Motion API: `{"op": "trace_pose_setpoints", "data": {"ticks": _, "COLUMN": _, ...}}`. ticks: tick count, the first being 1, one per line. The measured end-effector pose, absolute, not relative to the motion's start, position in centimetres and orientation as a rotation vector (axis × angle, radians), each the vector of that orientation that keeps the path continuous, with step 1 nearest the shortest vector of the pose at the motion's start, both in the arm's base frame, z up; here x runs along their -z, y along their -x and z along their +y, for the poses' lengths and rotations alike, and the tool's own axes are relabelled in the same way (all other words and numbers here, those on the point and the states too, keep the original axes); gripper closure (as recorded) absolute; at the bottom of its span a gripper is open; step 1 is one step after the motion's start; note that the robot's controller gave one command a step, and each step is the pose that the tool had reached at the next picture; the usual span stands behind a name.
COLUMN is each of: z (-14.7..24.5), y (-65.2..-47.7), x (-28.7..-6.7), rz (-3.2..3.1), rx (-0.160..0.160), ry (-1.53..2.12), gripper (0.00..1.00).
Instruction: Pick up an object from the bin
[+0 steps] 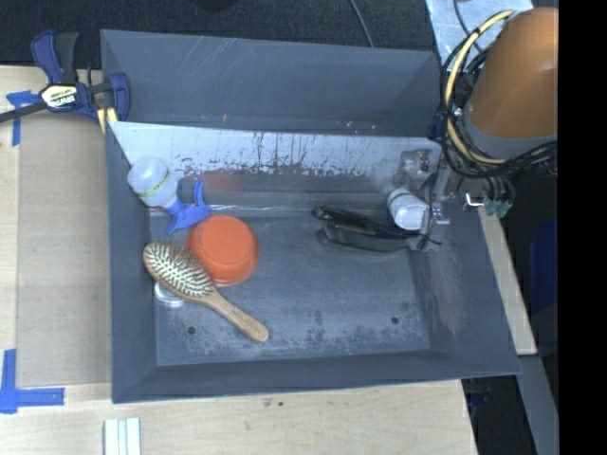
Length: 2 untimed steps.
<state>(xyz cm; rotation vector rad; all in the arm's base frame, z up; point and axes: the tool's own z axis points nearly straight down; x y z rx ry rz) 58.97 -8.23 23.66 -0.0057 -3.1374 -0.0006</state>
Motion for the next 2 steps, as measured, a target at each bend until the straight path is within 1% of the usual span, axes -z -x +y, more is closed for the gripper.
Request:
{"op": "trace_pose_setpoints", "data": {"ticks": 1, "z": -8.2, "y": -59.1, "x": -24.2, "rz": -3.146, "rx": -0.001, "ry": 0.001, "gripper": 0.00}}
{"op": "trace_pose_setpoints", "data": {"ticks": 2, "z": -8.5, "y": -61.5, "x": -9.9, "rz": -3.146, "rx": 0.000, "ry": 0.185, "gripper": 0.00}}
